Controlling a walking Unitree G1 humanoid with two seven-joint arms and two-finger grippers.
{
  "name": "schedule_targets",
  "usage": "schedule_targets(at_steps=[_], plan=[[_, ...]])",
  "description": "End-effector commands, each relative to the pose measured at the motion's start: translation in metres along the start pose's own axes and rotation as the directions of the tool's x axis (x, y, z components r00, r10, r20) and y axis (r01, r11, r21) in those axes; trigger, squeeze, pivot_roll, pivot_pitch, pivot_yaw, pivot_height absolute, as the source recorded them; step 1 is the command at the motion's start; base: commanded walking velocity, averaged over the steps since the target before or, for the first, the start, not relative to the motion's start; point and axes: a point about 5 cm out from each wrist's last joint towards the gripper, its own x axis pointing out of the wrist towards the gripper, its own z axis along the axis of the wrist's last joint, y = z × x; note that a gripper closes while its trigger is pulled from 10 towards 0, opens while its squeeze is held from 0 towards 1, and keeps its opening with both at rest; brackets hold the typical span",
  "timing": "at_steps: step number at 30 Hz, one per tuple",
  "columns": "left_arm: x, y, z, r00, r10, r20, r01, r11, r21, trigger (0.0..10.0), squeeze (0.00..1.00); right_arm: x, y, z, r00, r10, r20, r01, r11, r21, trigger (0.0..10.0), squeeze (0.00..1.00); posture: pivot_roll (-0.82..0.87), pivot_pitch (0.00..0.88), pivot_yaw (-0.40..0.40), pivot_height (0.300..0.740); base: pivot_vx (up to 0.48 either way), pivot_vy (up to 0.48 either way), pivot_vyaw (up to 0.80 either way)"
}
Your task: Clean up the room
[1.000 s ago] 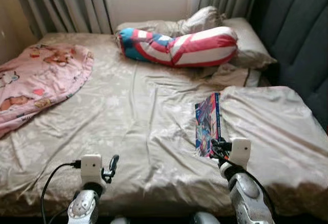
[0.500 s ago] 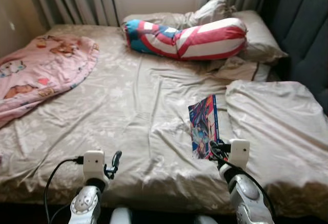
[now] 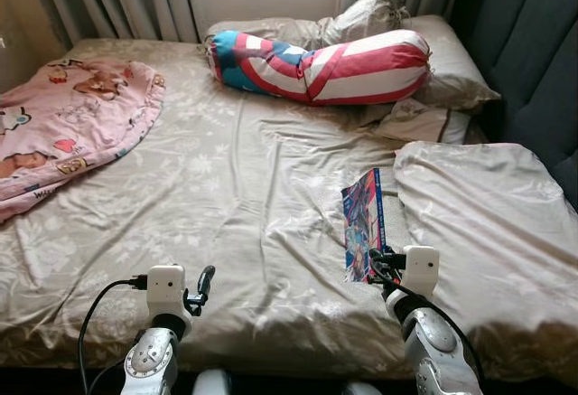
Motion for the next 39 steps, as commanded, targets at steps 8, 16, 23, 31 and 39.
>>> schedule_targets(at_steps=[8, 16, 23, 31, 39], plan=[[0.001, -0.002, -0.001, 1.0, -0.007, -0.008, 0.007, 1.0, -0.007, 10.0, 0.0, 0.003, 0.002, 0.009, 0.999, 0.018, 0.04, -0.018, 1.0, 0.0, 10.0, 0.0, -0.11, 0.037, -0.031, 0.647, 0.369, 0.0, 0.0], [0.001, -0.004, -0.001, 1.0, -0.015, -0.007, 0.014, 1.0, -0.009, 10.0, 0.0, 0.003, -0.002, 0.006, 1.0, -0.01, 0.028, 0.01, 1.0, 0.004, 10.0, 0.0, -0.11, 0.039, -0.031, 0.647, 0.164, 0.0, 0.0], [0.001, -0.004, -0.001, 1.0, -0.018, -0.008, 0.018, 1.0, -0.008, 10.0, 0.0, 0.004, -0.011, -0.001, 0.999, -0.033, -0.005, 0.033, 0.998, 0.047, 10.0, 0.0, -0.1, 0.041, -0.029, 0.647, 0.0, 0.0, 0.0], [0.001, -0.002, -0.001, 1.0, -0.022, -0.006, 0.022, 1.0, -0.003, 10.0, 0.0, 0.015, -0.02, 0.002, 0.999, -0.022, -0.036, 0.026, 0.995, 0.095, 10.0, 0.0, -0.09, 0.046, -0.021, 0.647, 0.0, 0.0, 0.0], [0.0, -0.001, 0.0, 1.0, -0.025, -0.005, 0.025, 1.0, 0.002, 10.0, 0.0, 0.026, -0.017, 0.014, 1.0, 0.015, -0.011, -0.013, 0.988, 0.155, 10.0, 0.0, -0.09, 0.05, -0.014, 0.647, 0.0, 0.0, 0.0]])
